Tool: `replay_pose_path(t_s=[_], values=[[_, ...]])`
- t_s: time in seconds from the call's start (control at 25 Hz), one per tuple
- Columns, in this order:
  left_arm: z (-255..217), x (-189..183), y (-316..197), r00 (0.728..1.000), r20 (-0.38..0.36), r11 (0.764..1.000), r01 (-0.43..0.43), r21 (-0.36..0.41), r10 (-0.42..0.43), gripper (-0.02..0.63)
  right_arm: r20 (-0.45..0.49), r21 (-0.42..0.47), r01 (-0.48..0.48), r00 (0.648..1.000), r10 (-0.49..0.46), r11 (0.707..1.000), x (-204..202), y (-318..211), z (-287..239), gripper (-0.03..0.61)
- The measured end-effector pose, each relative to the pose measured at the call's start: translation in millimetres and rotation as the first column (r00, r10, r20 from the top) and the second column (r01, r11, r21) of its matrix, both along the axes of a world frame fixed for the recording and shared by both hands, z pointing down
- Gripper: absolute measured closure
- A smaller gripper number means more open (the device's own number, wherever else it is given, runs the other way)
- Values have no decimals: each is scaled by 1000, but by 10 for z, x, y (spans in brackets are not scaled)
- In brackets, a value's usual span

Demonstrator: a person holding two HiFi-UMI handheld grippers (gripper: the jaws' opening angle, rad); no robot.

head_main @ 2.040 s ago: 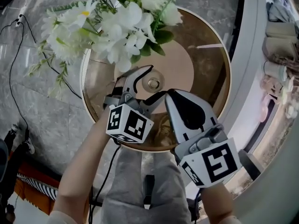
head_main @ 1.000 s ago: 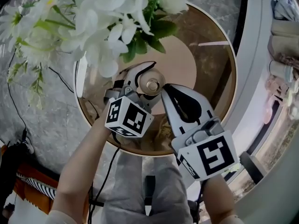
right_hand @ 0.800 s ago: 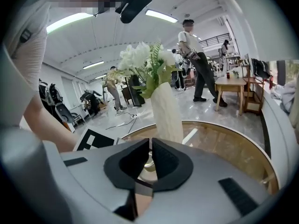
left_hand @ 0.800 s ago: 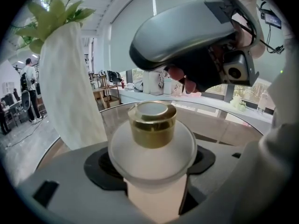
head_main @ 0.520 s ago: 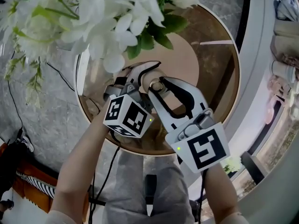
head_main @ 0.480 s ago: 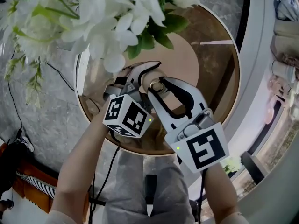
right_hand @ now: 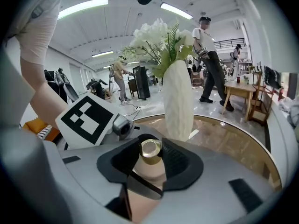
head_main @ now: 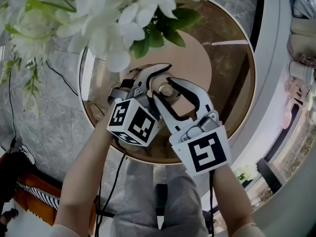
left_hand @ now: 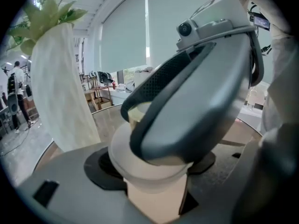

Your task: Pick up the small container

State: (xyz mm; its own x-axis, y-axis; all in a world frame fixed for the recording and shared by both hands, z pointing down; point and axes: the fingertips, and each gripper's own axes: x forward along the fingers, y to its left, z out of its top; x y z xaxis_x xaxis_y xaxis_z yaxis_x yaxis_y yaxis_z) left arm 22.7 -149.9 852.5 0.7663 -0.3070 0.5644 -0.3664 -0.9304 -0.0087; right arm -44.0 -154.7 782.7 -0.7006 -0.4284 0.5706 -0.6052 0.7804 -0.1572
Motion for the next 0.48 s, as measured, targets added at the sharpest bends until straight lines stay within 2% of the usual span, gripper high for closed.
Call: replay_pose_path(t_s=[0.2, 0.48], values=[[-1, -9, -3, 1000, 2, 1000, 6, 2, -6, 270, 7, 65, 12, 1000, -12, 998, 3, 21, 9, 436], [-3, -2, 16, 999, 9, 999, 31, 11, -31, 270, 1, 88, 18, 1000, -18, 996, 19, 66, 12, 437]])
